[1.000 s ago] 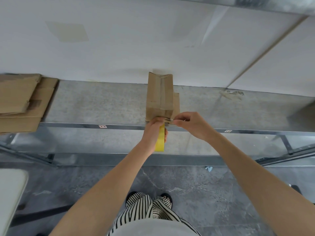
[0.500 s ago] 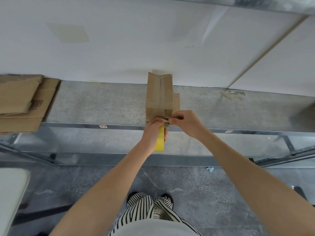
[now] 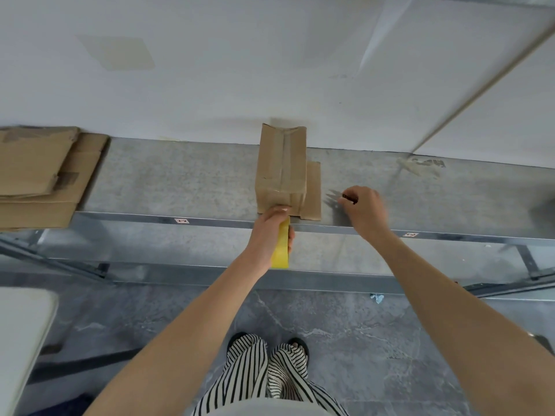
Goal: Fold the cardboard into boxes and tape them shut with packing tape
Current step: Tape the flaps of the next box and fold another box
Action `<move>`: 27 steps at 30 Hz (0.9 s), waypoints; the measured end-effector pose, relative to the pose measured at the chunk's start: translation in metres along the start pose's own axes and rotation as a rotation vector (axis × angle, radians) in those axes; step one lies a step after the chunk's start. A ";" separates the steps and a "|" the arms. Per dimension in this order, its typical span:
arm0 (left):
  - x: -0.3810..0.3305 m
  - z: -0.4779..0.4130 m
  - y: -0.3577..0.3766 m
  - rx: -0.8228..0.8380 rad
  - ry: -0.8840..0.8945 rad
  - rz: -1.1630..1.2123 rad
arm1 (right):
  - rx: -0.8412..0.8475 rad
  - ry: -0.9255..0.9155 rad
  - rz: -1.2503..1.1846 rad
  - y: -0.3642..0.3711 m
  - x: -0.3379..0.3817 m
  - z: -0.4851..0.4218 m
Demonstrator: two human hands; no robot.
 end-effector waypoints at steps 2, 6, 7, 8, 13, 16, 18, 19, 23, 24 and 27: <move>0.000 0.001 0.000 -0.003 -0.006 0.015 | 0.043 0.002 0.137 0.008 0.001 -0.001; -0.001 0.001 0.001 -0.014 0.009 0.009 | -0.013 -0.187 0.072 0.016 0.040 0.010; 0.000 0.001 0.001 -0.018 0.012 -0.001 | -0.018 -0.301 0.034 0.018 0.054 0.016; 0.001 0.000 0.001 -0.022 0.014 -0.014 | 0.006 -0.417 0.039 0.021 0.066 0.023; 0.001 0.000 0.001 -0.007 0.008 -0.024 | 0.176 -0.661 0.255 0.039 0.083 0.030; 0.002 0.002 -0.001 0.009 0.002 -0.050 | 0.120 -0.705 0.316 0.040 0.081 0.023; 0.008 0.005 -0.004 0.009 -0.013 -0.069 | 0.088 -0.746 0.360 0.040 0.077 0.020; 0.011 0.008 -0.006 0.003 -0.020 -0.083 | 0.071 -0.762 0.367 0.041 0.075 0.019; 0.018 0.019 -0.015 0.004 0.017 -0.173 | 0.079 -0.704 0.453 0.047 0.074 0.020; 0.017 0.022 -0.017 0.006 0.034 -0.198 | 0.096 -0.683 0.498 0.047 0.074 0.021; 0.007 0.028 -0.026 0.000 0.088 -0.274 | 0.151 -0.658 0.616 0.043 0.081 0.024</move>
Point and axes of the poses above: each hand's wrist, its own z-axis away from the middle knuckle, its own y-axis out of the palm, x = y × z, the point moved 2 cm from there along -z, towards the middle knuckle, and after that the axes turned 15 degrees about -z, right-handed, at the moved point
